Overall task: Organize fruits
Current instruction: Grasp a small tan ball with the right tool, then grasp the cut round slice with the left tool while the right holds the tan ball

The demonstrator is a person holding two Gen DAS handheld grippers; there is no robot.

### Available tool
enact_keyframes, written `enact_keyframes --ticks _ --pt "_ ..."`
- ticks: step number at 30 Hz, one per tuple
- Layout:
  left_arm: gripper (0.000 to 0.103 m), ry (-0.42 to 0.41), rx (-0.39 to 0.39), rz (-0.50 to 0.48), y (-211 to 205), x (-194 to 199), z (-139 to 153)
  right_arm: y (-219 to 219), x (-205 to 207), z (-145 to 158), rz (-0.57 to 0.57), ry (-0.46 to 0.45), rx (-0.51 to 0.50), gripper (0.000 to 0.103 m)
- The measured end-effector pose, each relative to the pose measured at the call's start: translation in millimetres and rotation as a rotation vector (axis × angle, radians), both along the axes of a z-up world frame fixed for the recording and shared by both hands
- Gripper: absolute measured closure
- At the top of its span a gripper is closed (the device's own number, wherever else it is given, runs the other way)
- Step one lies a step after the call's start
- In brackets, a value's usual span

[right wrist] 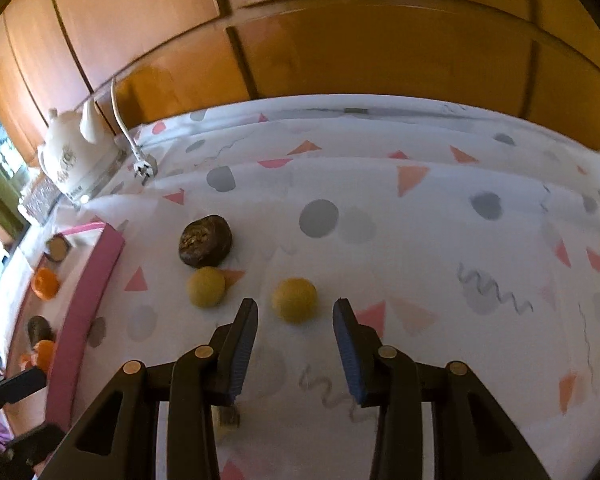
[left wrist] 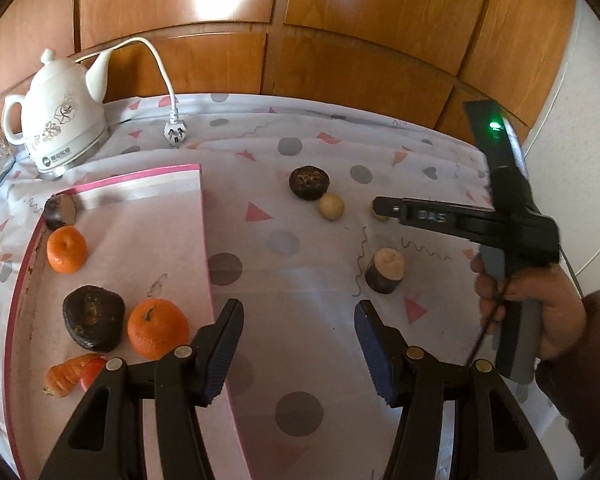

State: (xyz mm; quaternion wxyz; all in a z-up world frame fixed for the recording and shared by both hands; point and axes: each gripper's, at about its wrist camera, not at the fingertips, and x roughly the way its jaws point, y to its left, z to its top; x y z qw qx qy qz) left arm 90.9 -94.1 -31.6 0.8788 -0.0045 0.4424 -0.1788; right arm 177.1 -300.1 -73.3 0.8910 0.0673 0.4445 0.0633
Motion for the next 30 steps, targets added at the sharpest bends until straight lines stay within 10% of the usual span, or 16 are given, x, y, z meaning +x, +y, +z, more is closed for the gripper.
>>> enact_keyframes --ticks 3,24,30 --pt "0.045 0.004 -0.003 -0.005 -4.9 4.6 -0.3 6.1 9.8 -8.3 0.027 0.024 -0.030 0.077" --pt "0.045 0.015 0.020 -0.145 -84.1 31.2 -21.3 -52.4 -79.1 -10.3 -0.198 -0.057 -0.121 0.078" --pt "0.063 0.026 0.064 -0.154 -105.2 39.0 -40.6 -50.7 -81.6 -11.8 -0.201 -0.066 -0.122 0.078"
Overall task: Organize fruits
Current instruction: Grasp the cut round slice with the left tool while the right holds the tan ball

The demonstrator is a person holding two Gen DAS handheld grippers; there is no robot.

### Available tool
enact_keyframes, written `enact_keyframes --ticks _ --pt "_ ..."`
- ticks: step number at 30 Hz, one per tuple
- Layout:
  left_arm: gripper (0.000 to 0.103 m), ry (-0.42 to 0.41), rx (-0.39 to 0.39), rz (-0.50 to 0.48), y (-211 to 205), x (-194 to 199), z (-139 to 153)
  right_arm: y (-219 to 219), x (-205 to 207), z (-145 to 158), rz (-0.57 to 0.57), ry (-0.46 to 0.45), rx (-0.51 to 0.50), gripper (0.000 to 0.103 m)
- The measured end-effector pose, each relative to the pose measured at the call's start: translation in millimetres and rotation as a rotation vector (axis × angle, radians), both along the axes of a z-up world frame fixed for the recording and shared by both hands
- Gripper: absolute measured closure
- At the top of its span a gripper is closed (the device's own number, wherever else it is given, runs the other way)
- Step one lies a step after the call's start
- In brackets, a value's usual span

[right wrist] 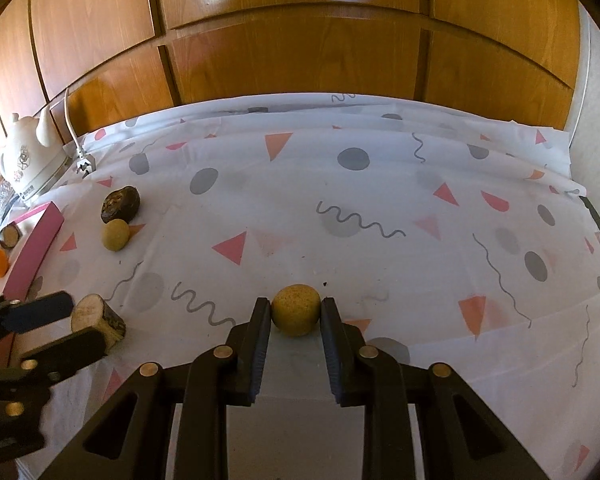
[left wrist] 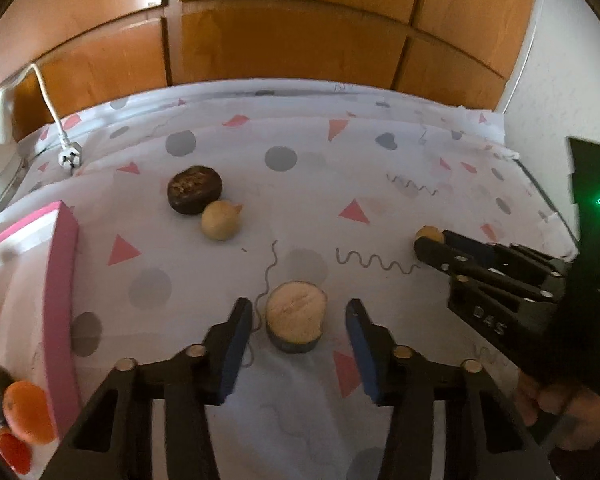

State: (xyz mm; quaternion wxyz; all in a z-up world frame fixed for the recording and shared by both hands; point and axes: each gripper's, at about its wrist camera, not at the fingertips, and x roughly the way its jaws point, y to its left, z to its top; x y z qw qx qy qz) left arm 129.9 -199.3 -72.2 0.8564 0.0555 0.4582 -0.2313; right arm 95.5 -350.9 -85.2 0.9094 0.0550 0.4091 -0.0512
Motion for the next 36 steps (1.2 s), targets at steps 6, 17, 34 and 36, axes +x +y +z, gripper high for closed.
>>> enact_keyframes --ticks 6,17,34,36 --pt "0.071 -0.016 -0.014 0.056 7.9 -4.1 -2.1 2.4 1.2 -0.7 -0.003 -0.003 -0.010 0.078" --pt "0.071 -0.051 0.019 0.112 27.6 -12.5 -11.9 2.0 6.0 -5.4 -0.009 0.020 -0.009 0.078" --pt "0.071 -0.062 0.010 0.110 27.6 -12.9 -14.4 0.8 4.9 -6.3 -0.008 0.015 0.003 0.077" --pt "0.072 -0.060 0.013 0.110 27.4 -13.1 -12.6 0.9 5.1 -6.4 -0.008 0.015 0.003 0.077"
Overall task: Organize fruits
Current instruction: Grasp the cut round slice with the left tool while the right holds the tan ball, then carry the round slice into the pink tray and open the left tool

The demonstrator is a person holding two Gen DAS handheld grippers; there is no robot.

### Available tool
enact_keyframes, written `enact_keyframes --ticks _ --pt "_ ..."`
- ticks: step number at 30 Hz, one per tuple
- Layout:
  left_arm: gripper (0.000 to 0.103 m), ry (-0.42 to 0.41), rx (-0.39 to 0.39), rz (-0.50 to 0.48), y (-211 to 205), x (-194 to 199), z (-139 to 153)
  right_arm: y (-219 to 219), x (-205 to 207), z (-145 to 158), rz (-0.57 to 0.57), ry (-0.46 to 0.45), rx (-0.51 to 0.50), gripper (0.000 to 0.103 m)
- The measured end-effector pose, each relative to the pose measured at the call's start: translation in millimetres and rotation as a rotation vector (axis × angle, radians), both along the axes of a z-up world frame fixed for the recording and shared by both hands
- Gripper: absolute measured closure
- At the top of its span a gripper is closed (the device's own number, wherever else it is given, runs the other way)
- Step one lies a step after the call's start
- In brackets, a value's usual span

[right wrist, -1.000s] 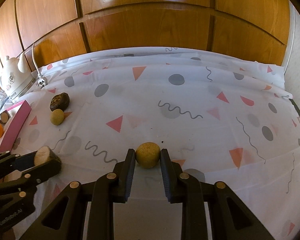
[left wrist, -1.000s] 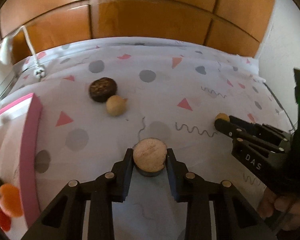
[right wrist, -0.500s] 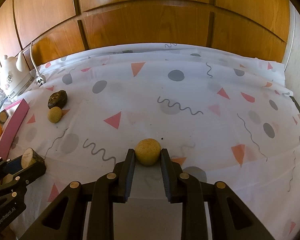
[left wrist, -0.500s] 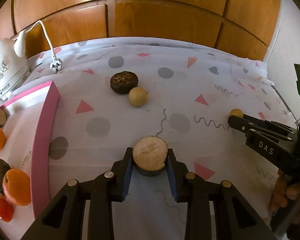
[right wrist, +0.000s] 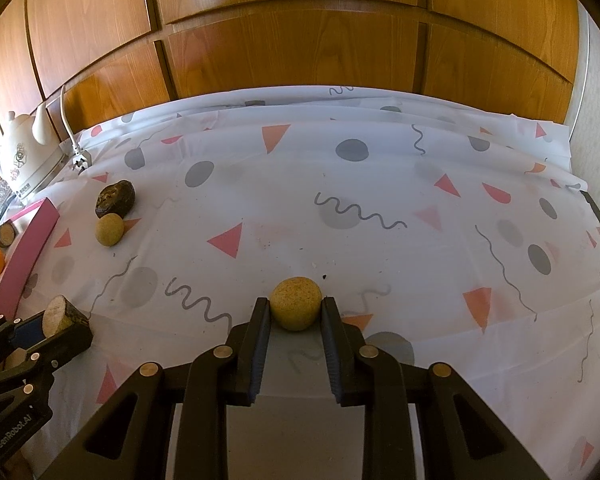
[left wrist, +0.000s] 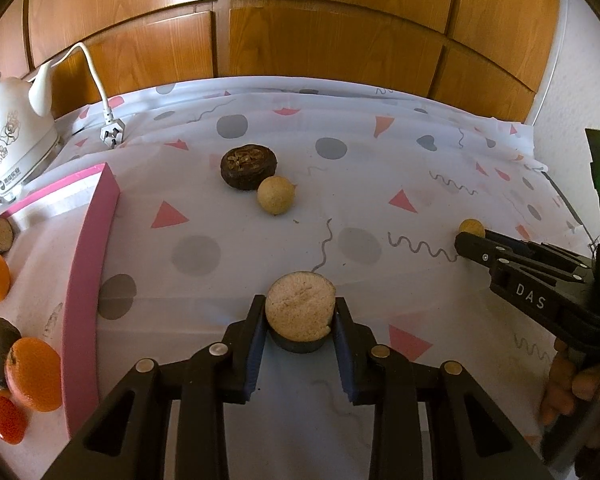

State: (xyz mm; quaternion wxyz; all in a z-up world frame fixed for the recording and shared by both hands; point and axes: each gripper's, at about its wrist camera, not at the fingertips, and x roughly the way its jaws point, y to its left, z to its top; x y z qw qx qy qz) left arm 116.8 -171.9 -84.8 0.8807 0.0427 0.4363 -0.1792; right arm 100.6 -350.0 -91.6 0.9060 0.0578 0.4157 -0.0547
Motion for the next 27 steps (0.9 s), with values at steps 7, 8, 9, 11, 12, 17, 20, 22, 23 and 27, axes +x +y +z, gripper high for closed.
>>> enact_keyframes --ticks 7,8,9,11,12,17,20,22,23,27 --pt "0.072 -0.017 -0.008 0.040 14.0 -10.0 23.4 1.3 0.7 0.1 0.000 0.004 -0.016 0.077" --pt "0.072 -0.021 -0.011 0.049 18.1 -12.1 28.5 1.5 0.8 0.2 0.000 0.004 -0.018 0.077" --pt "0.072 -0.028 -0.024 0.061 25.0 -14.5 35.3 1.3 0.8 0.3 0.000 0.004 -0.019 0.077" --pt "0.072 -0.045 -0.031 0.084 36.4 -19.1 45.9 1.4 0.9 0.4 0.000 0.004 -0.018 0.077" --pt "0.072 -0.053 -0.030 0.095 42.0 -21.1 50.4 1.3 0.9 0.4 0.000 0.004 -0.019 0.077" --pt "0.072 -0.086 -0.032 0.154 75.8 -30.2 66.5 3.1 1.3 0.2 -0.001 0.008 -0.031 0.077" --pt "0.072 -0.098 -0.030 0.211 103.1 -35.6 72.8 5.6 2.4 0.0 -0.001 0.012 -0.048 0.077" --pt "0.071 -0.102 -0.017 0.250 120.3 -37.8 74.8 7.2 3.1 -0.1 -0.001 0.015 -0.061 0.077" --pt "0.072 -0.104 -0.014 0.272 131.7 -38.7 75.5 8.6 3.1 0.0 -0.002 0.016 -0.065 0.078" --pt "0.072 -0.113 -0.011 0.360 175.2 -43.7 75.3 11.2 3.5 -0.1 -0.001 0.021 -0.089 0.078"
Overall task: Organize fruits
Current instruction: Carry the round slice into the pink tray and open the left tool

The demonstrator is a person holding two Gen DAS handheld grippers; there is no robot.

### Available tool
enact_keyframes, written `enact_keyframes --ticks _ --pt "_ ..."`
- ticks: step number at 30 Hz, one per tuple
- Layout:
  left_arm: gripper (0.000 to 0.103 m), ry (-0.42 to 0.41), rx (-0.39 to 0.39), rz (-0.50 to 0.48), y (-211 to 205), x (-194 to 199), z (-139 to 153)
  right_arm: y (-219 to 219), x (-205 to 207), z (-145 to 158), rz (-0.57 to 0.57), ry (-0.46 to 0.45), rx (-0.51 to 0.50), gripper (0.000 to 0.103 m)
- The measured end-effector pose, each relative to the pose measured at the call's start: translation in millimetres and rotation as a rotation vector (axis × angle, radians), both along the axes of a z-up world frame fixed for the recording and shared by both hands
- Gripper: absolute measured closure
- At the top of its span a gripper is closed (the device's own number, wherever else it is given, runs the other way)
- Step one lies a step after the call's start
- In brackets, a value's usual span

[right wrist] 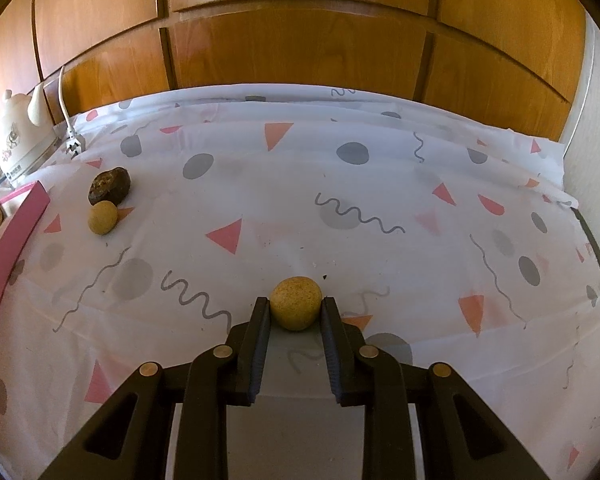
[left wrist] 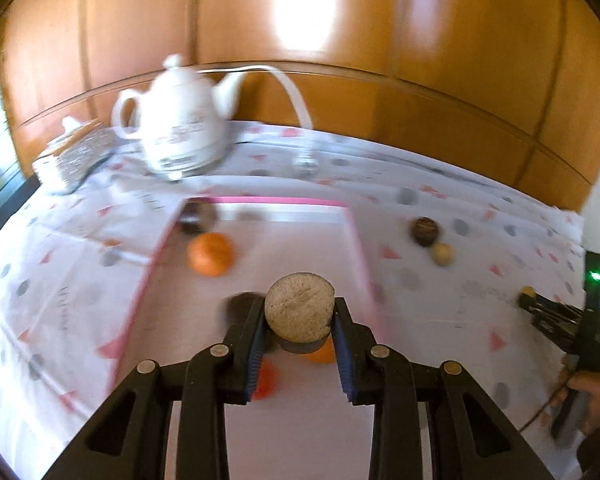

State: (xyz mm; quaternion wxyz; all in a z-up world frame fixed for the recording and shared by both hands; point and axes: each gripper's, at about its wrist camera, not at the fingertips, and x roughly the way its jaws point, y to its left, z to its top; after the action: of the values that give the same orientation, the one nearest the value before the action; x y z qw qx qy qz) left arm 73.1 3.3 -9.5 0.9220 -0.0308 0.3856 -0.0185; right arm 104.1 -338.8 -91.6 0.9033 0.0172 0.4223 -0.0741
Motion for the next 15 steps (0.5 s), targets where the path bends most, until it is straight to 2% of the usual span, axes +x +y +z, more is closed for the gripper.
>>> enact_keyframes --ticks 7,10,12,13,15 --pt "0.071 0.023 0.001 0.104 54.9 -1.8 -10.4 3.6 0.6 0.1 0.000 0.008 -0.032 0.078" --pt "0.071 0.024 0.004 0.132 62.1 -5.1 -13.0 5.8 1.2 0.1 0.000 0.011 -0.046 0.078" --pt "0.065 0.019 -0.002 0.140 63.8 -8.2 -12.4 7.5 0.8 0.2 0.000 0.013 -0.055 0.078" --pt "0.059 0.016 -0.009 0.145 64.9 -9.3 -12.2 7.4 0.9 0.0 0.000 0.014 -0.058 0.078" --pt "0.055 0.014 -0.025 0.163 66.9 -9.0 -10.7 8.0 0.6 -0.1 0.000 0.015 -0.066 0.078"
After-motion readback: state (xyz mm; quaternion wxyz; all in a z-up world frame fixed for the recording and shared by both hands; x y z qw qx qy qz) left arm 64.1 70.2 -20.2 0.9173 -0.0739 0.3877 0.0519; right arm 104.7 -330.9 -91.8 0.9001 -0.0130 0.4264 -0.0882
